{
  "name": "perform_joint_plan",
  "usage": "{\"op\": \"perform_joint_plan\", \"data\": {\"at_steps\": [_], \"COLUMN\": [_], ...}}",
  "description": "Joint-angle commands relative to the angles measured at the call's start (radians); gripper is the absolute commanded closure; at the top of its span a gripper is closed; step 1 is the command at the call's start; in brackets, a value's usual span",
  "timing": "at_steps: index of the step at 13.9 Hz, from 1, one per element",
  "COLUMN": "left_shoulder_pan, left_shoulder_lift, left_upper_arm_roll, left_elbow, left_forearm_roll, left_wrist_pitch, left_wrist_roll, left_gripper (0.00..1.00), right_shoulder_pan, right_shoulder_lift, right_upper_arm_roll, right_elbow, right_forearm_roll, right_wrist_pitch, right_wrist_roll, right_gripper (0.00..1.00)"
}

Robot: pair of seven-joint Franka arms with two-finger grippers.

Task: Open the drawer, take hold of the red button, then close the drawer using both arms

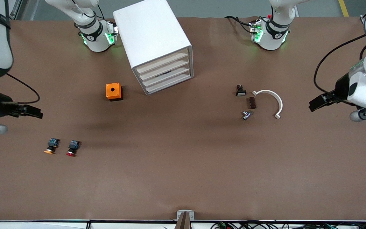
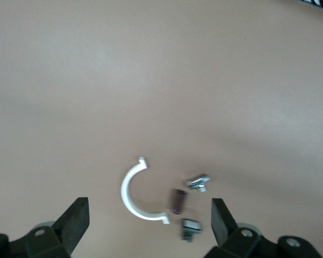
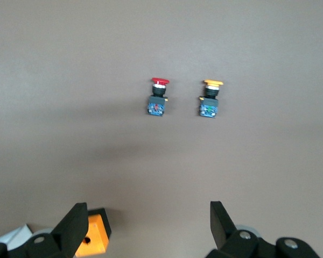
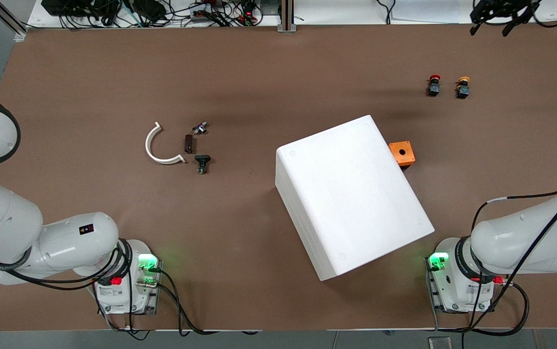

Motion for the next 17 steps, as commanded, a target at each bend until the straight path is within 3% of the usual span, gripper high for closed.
{"op": "perform_joint_plan", "data": {"at_steps": [1, 4, 8, 10, 13, 17], "left_shoulder_pan": [-0.184, -0.261, -0.285, -0.297, -0.369, -0.364], "left_shoulder_lift": [-0.085, -0.161, -0.301, -0.344, -0.341, -0.338], "left_upper_arm_roll": [0.231, 0.303, 0.321, 0.321, 0.397, 0.403], "left_elbow": [-0.032, -0.09, -0.241, -0.285, -0.27, -0.269], "left_forearm_roll": [0.01, 0.001, -0.045, -0.045, -0.068, -0.102], "left_wrist_pitch": [-0.048, -0.082, -0.039, -0.037, -0.039, -0.053], "left_wrist_roll": [0.2, 0.244, 0.243, 0.233, 0.226, 0.221], "left_gripper": [0.0, 0.0, 0.0, 0.0, 0.0, 0.0], "right_shoulder_pan": [-0.027, -0.002, -0.005, -0.016, -0.028, -0.025], "right_shoulder_lift": [-0.01, -0.008, -0.001, -0.001, 0.001, 0.001], "right_upper_arm_roll": [0.008, 0.018, 0.018, 0.013, 0.013, 0.013], "right_elbow": [0.097, 0.119, 0.14, 0.142, 0.161, 0.203], "right_forearm_roll": [-0.015, -0.1, -0.081, -0.021, 0.005, 0.008], "right_wrist_pitch": [-0.14, -0.185, -0.185, -0.182, -0.185, -0.185], "right_wrist_roll": [-0.034, 0.047, 0.05, 0.052, 0.05, 0.055], "right_gripper": [0.0, 0.0, 0.0, 0.0, 0.0, 0.0]}}
